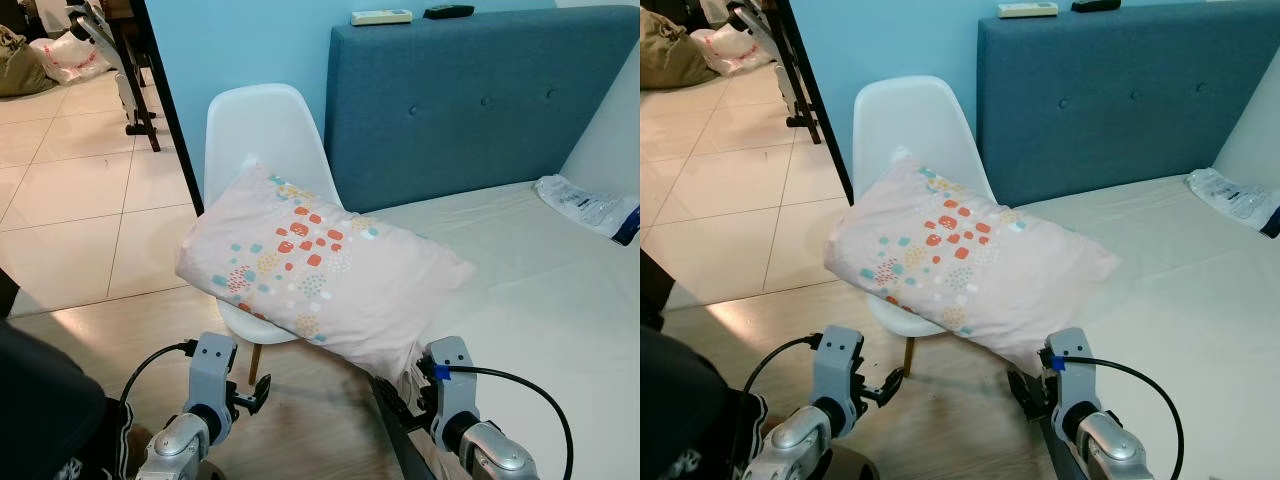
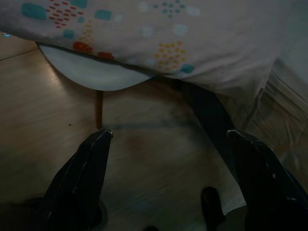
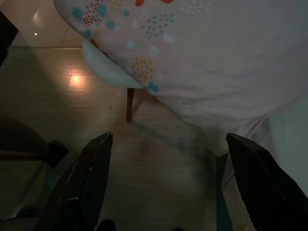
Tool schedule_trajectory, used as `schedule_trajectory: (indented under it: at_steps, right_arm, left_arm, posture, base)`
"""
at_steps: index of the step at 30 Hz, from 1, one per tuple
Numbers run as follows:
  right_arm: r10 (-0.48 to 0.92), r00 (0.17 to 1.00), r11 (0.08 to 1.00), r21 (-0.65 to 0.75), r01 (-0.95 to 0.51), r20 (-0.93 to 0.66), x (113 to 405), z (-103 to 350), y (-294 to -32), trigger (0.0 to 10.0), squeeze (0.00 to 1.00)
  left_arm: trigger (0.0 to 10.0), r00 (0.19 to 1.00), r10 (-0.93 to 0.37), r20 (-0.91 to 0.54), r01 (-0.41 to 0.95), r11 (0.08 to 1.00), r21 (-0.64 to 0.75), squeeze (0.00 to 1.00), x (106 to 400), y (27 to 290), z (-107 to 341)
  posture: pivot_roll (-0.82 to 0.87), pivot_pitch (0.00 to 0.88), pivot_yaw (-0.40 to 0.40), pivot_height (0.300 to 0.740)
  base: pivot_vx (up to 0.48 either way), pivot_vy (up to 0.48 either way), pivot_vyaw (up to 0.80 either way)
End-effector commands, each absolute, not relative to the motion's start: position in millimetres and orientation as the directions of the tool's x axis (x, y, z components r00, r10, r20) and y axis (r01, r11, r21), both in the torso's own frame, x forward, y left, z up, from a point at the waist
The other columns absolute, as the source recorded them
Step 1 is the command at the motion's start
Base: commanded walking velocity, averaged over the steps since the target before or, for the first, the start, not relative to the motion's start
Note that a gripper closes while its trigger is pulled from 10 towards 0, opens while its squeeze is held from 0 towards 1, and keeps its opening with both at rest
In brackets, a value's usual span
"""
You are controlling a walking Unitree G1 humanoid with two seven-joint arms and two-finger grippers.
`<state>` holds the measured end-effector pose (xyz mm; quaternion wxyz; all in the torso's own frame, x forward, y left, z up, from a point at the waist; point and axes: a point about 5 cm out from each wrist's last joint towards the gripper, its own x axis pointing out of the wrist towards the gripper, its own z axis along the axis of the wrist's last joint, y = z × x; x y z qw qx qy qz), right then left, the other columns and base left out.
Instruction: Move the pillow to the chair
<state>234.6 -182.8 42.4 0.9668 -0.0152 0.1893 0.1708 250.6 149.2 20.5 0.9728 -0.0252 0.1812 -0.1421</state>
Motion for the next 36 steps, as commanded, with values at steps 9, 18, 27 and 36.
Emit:
schedule_trajectory:
  at_steps: [9, 18, 27, 36]
  right_arm:
    - [0.316, 0.871, 0.946, 0.057, -0.319, -0.376, 235.9, 40.9, -182.1, 10.0, 0.0]
    - [0.309, 0.872, 0.948, 0.054, -0.312, -0.38, 237.5, 41.2, -183.3, 10.0, 0.0]
    - [0.295, 0.871, 0.954, 0.061, -0.295, -0.394, 237.3, 39.9, -185.6, 10.0, 0.0]
    - [0.271, 0.876, 0.962, 0.073, -0.264, -0.399, 238.3, 39.6, -189.2, 10.0, 0.0]
  left_arm:
    - [10.0, 0.899, -0.253, -0.359, 0.233, 0.968, -0.099, 0.0, 249.5, 155.7, 18.4]
    - [10.0, 0.902, -0.245, -0.356, 0.222, 0.969, -0.107, 0.0, 251.4, 155.7, 19.1]
    - [10.0, 0.903, -0.244, -0.355, 0.217, 0.97, -0.114, 0.0, 251.7, 155.1, 19.5]
    - [10.0, 0.906, -0.232, -0.353, 0.201, 0.972, -0.122, 0.0, 252.9, 156.4, 19.4]
  posture:
    - [-0.04, 0.11, 0.004, 0.74]
    - [-0.04, 0.11, 0.0, 0.74]
    - [-0.04, 0.115, -0.003, 0.74]
    - [-0.04, 0.119, -0.006, 0.74]
  base:
    - [0.0, 0.0, 0.0]
    - [0.0, 0.0, -0.09]
    - [0.0, 0.0, -0.8]
    - [0.0, 0.0, -0.8]
